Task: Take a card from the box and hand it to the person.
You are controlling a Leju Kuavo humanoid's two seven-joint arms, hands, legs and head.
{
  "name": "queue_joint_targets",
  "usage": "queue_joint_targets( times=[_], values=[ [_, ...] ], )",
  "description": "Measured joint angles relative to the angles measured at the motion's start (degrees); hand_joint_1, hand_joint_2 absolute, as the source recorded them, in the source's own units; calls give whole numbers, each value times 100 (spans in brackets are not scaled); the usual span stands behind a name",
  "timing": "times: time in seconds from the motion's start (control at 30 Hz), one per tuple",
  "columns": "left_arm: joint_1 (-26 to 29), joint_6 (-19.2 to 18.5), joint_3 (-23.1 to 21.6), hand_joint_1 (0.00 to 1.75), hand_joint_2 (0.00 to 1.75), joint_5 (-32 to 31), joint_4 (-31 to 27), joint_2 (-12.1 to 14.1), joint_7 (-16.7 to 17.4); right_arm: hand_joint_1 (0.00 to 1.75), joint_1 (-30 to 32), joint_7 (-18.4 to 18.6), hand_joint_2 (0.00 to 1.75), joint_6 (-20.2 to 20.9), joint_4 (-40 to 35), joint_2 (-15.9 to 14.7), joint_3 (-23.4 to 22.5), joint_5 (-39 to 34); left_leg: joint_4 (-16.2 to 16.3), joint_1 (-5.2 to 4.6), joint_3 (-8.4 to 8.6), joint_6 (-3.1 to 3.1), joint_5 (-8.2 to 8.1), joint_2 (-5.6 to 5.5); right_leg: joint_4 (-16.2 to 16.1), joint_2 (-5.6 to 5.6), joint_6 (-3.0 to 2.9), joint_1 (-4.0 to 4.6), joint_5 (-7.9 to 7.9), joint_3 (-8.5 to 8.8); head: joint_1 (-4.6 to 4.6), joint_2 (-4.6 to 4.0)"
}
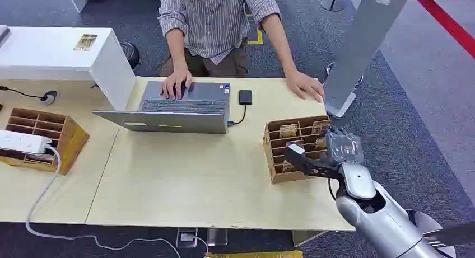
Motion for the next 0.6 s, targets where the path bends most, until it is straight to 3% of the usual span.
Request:
queue_joint_targets(
  times=[0.17,0.33,0.5,0.6],
  values=[
    [0,0,0,0,175,2,0,0,-2,79,0,0,175,-2,7,0,0,-9,0,0,0,0,0,0,0,0,0,0,0,0,0,0],
    [0,0,0,0,175,11,0,0,-2,79,-3,7,175,-20,31,0,5,-35,0,0,0,0,0,0,0,0,0,0,0,0,0,0],
    [0,2,0,0,175,17,0,2,-2,99,-3,9,175,-22,48,0,7,-46,0,0,0,0,0,0,0,0,0,0,0,0,0,0],
    [0,2,0,0,175,17,0,2,-2,98,-3,9,175,-22,55,0,9,-46,0,0,0,0,0,0,0,0,0,0,0,0,0,0]
  ],
)
